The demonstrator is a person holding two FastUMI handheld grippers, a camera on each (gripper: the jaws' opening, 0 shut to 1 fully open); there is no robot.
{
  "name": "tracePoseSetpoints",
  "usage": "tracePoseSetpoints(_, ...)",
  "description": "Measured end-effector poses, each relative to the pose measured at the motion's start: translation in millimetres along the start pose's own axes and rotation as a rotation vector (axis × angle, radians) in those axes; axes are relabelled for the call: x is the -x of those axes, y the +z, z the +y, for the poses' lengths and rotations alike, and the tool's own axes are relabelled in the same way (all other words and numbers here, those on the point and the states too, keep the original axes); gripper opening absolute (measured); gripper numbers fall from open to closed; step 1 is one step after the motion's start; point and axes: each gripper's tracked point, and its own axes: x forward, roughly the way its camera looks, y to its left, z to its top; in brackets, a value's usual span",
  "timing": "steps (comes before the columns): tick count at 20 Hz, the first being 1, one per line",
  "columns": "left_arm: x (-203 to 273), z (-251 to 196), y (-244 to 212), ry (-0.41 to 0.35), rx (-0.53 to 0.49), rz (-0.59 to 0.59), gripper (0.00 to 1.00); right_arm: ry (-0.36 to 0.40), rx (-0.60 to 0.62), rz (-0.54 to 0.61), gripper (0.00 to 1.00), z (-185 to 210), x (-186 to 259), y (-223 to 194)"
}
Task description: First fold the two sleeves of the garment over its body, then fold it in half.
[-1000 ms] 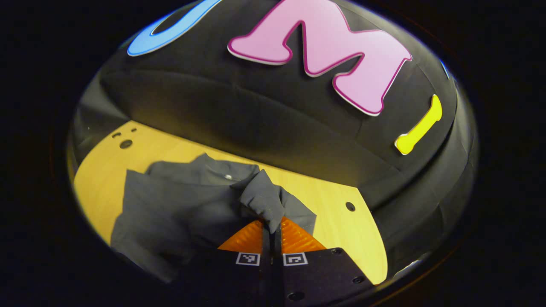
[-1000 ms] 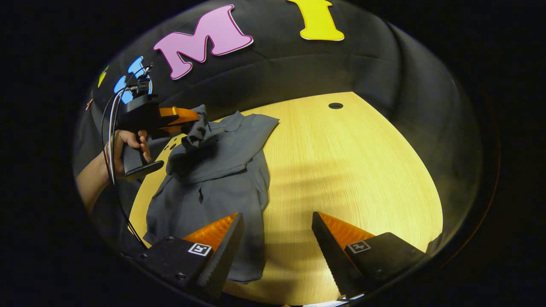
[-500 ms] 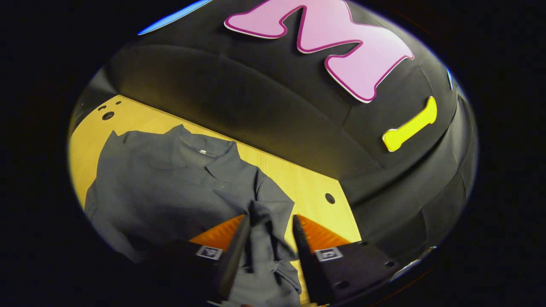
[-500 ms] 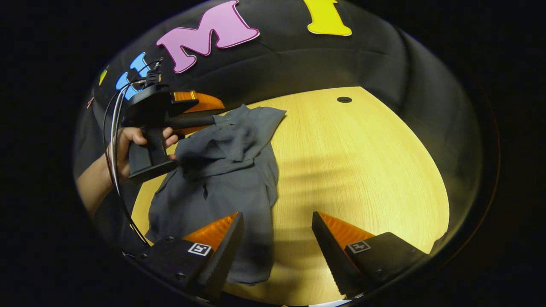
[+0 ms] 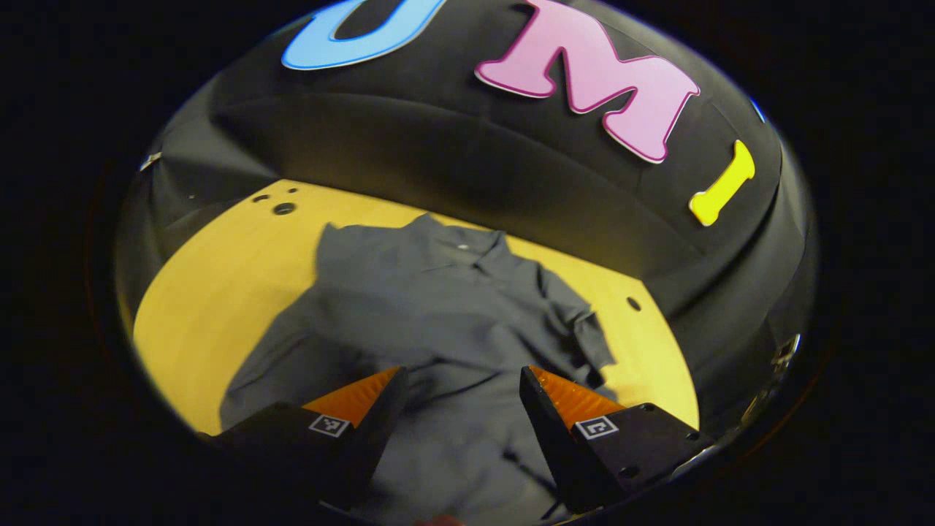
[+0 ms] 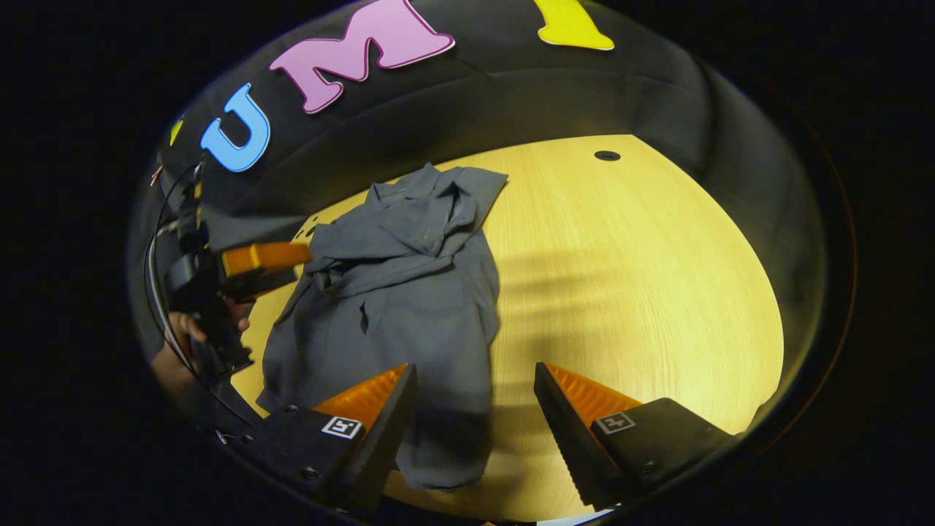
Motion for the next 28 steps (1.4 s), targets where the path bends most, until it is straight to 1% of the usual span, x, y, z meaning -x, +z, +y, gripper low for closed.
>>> tracePoseSetpoints(2, 31.1, 46.7, -24.0, 0.086, -0.014, 0.012, 0.96, 0.004, 0.003, 0.008, 0.99, 8.2, -1.2, -1.4)
tracePoseSetpoints(5, 67.3, 104.1, -61.6, 0.204, -0.008, 0.043, 0.96, 0.002, -0.008, 0.081, 0.99, 18.4, -4.9, -22.2)
tracePoseSetpoints(7, 88.8, 132.7, -85.9, 0.257, -0.004, 0.068, 0.96, -0.007, 0.010, 0.118, 0.99, 27.6, -3.7, -34.1)
tracePoseSetpoints(9, 104.0, 152.3, -108.1, 0.293, 0.017, 0.107, 0.96, -0.007, 0.039, 0.154, 0.99, 39.3, -2.0, -48.0)
tracePoseSetpoints(12, 111.2, 170.8, -132.5, 0.306, 0.065, 0.144, 0.96, -0.066, 0.089, 0.217, 0.99, 43.0, -1.2, -69.6)
tracePoseSetpoints(15, 111.4, 183.3, -149.0, 0.328, 0.047, 0.181, 0.96, -0.147, 0.144, 0.259, 0.99, 34.6, -6.4, -85.6)
tracePoseSetpoints(17, 115.0, 190.8, -159.7, 0.344, 0.028, 0.217, 0.97, -0.190, 0.181, 0.231, 0.99, 30.1, -8.6, -83.0)
tracePoseSetpoints(19, 113.3, 192.9, -167.9, 0.340, 0.015, 0.244, 0.96, -0.205, 0.202, 0.250, 0.98, 29.8, -9.0, -92.9)
tracePoseSetpoints(22, 113.1, 192.1, -168.7, 0.333, -0.009, 0.244, 0.98, -0.220, 0.216, 0.352, 1.00, 28.6, -12.4, -124.5)
tracePoseSetpoints(23, 112.6, 191.2, -169.2, 0.331, -0.016, 0.245, 0.97, -0.219, 0.234, 0.313, 1.00, 32.4, -17.8, -118.5)
tracePoseSetpoints(24, 111.0, 190.4, -169.5, 0.326, -0.020, 0.244, 0.98, -0.219, 0.244, 0.341, 1.00, 34.7, -15.3, -124.1)
tracePoseSetpoints(25, 109.7, 189.0, -170.7, 0.317, -0.022, 0.245, 0.98, -0.218, 0.243, 0.317, 0.99, 37.2, -15.7, -116.9)
tracePoseSetpoints(28, 105.1, 183.1, -168.7, 0.279, -0.068, 0.258, 0.97, -0.234, 0.212, 0.339, 0.99, 36.4, -16.8, -119.0)
